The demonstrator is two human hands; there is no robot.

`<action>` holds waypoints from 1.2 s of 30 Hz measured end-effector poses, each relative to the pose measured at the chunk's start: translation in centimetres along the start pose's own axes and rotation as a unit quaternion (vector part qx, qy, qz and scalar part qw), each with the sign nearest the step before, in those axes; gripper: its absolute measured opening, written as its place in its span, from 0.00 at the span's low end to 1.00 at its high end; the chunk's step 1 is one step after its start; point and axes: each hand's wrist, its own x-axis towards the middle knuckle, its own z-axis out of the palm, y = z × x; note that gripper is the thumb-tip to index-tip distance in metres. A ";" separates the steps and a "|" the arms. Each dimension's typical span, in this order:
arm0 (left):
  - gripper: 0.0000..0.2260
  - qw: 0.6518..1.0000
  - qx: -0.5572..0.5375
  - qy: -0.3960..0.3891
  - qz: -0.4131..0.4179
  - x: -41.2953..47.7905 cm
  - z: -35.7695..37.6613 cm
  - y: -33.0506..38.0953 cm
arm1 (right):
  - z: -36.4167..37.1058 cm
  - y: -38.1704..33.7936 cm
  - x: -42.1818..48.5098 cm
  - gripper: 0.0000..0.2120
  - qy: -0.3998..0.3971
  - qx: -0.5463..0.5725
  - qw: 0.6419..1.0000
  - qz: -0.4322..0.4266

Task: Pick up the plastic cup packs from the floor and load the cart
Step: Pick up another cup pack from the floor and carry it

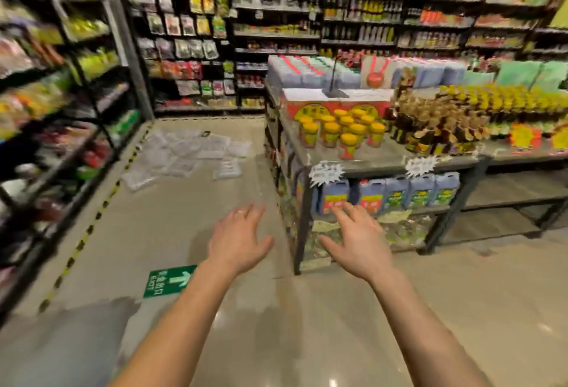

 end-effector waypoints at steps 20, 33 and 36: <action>0.32 0.986 0.066 0.010 -0.155 36.5 0.9 -22.1 | 11.5 -9.7 48.2 0.33 -0.045 0.064 0.982 -0.172; 0.34 0.986 0.039 -0.002 -0.162 57.6 3.3 -36.4 | 18.7 -15.2 72.2 0.34 -0.072 0.039 0.983 -0.163; 0.31 0.987 0.033 -0.004 -0.159 64.3 3.6 -42.1 | 20.7 -18.4 79.1 0.33 -0.065 0.020 0.981 -0.181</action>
